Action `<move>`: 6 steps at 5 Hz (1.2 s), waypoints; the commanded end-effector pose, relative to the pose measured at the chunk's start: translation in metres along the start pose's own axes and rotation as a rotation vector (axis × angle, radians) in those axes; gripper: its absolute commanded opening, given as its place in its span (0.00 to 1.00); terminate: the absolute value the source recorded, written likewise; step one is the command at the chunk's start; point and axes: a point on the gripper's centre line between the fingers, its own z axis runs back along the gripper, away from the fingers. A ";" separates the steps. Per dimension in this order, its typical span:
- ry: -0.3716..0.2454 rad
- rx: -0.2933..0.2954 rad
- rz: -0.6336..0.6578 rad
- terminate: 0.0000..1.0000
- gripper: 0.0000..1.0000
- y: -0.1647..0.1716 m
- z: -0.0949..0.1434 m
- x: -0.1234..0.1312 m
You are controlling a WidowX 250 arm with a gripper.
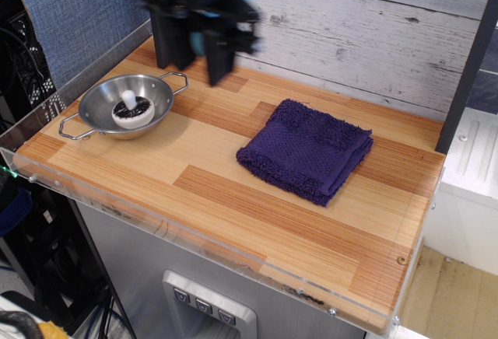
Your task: Place the blue brush to the right of the purple towel
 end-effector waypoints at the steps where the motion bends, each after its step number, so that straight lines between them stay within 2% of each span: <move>1: 0.132 0.038 -0.084 0.00 0.00 -0.077 -0.023 -0.029; 2: 0.209 0.008 -0.054 0.00 0.00 -0.102 -0.052 -0.043; 3: 0.196 -0.052 0.042 0.00 0.00 -0.115 -0.072 -0.048; 4: 0.196 -0.122 0.072 0.00 0.00 -0.114 -0.084 -0.047; 6: 0.158 -0.138 0.043 0.00 0.00 -0.102 -0.092 -0.039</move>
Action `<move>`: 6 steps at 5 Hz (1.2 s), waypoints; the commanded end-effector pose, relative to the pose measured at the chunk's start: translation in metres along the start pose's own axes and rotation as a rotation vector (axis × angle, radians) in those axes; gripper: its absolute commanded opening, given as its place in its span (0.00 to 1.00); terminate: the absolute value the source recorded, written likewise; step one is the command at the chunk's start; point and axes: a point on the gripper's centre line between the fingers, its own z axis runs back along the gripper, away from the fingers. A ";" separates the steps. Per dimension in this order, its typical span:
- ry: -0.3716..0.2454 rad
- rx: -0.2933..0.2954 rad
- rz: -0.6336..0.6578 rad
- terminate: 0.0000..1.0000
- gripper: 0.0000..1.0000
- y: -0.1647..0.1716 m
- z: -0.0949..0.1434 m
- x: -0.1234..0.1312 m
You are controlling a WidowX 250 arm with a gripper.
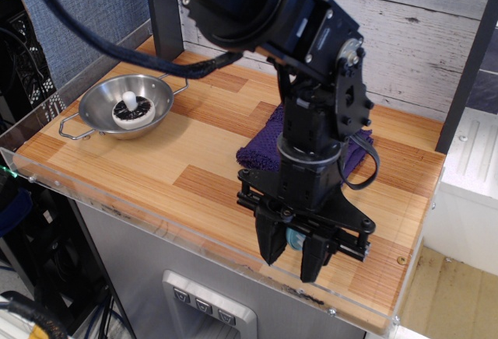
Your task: Place the blue brush to the right of the purple towel
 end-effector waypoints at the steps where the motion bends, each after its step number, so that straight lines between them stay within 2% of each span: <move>1: -0.065 0.011 -0.040 0.00 0.00 0.011 0.006 0.015; 3: -0.081 0.041 -0.109 0.00 0.00 -0.006 0.001 0.030; 4: -0.076 0.035 -0.116 0.00 0.00 -0.011 -0.002 0.032; 5: -0.056 0.029 -0.135 0.00 1.00 -0.010 -0.004 0.032; 6: -0.055 0.021 -0.138 0.00 1.00 -0.009 -0.003 0.033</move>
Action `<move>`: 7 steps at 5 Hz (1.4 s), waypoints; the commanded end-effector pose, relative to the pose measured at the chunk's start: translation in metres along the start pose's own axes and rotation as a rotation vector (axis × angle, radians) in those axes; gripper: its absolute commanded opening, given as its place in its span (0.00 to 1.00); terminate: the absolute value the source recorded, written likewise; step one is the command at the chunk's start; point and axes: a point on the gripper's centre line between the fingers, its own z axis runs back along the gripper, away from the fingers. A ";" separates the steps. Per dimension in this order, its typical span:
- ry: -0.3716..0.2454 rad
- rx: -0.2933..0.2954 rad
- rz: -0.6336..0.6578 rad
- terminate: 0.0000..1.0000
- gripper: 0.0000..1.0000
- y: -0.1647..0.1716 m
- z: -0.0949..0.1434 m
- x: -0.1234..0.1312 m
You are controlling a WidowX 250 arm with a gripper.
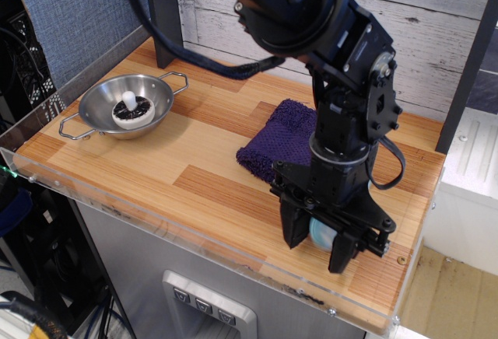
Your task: Place the blue brush to the right of the purple towel
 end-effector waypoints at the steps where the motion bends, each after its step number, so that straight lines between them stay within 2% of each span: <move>1: -0.083 -0.008 -0.004 0.00 1.00 0.005 0.026 0.003; 2: -0.202 0.007 0.015 0.00 1.00 0.018 0.074 0.002; 3: -0.236 -0.001 0.065 0.00 1.00 0.037 0.122 0.004; 4: -0.226 -0.012 0.119 0.00 1.00 0.059 0.149 0.005; 5: -0.222 -0.016 0.134 0.00 1.00 0.076 0.159 0.005; 6: -0.159 0.022 0.064 0.00 1.00 0.085 0.162 0.007; 7: -0.159 0.022 0.064 1.00 1.00 0.085 0.162 0.007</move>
